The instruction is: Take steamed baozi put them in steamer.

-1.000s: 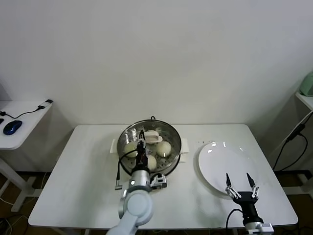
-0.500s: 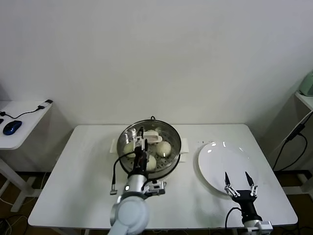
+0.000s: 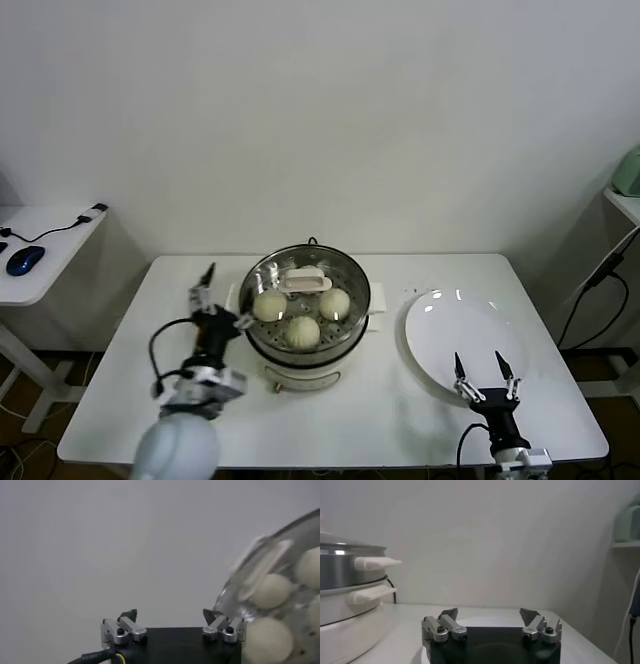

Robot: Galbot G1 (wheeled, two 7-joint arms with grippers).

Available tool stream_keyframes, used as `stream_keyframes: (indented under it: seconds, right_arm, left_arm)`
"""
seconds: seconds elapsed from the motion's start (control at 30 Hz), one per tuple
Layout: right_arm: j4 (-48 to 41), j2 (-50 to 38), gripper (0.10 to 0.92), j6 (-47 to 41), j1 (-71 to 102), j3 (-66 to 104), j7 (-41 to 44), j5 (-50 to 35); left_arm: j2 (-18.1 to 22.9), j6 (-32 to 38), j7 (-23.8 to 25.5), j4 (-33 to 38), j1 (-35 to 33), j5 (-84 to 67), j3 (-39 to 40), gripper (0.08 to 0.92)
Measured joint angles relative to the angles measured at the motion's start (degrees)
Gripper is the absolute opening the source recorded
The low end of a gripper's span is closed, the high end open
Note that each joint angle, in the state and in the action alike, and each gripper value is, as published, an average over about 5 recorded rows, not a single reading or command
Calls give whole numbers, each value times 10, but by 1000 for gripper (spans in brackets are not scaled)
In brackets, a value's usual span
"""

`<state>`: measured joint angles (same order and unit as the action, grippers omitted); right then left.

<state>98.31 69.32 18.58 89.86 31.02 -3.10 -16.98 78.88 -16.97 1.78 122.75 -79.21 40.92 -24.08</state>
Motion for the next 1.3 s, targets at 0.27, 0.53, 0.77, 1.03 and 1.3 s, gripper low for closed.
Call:
stream_keyframes:
  seconds: [0.27,0.53,0.77,1.03,1.3]
  right_arm:
    - [-9,-4,823,7,-6,-15,-7,-3]
    - [-18,-6,823,8,-8,-25,-16,-3]
    - [-19,-8,823,6,-8,-30,-17,-9]
    - [-21,-9,823,8,-9,-39,-21,-9]
    - [-23,-10,823,6,-10,-43,-25,-8]
  left_arm:
    - [-25,117,-2,-55,-52,-289,-127,823]
    - [-27,213,0,-146,-81,-429,-145,823]
    - [-25,258,3,-197,-93,-479,-141,823]
    - [-22,287,4,-218,-105,-505,-140,823]
    - [-19,299,4,-224,-113,-514,-139,823]
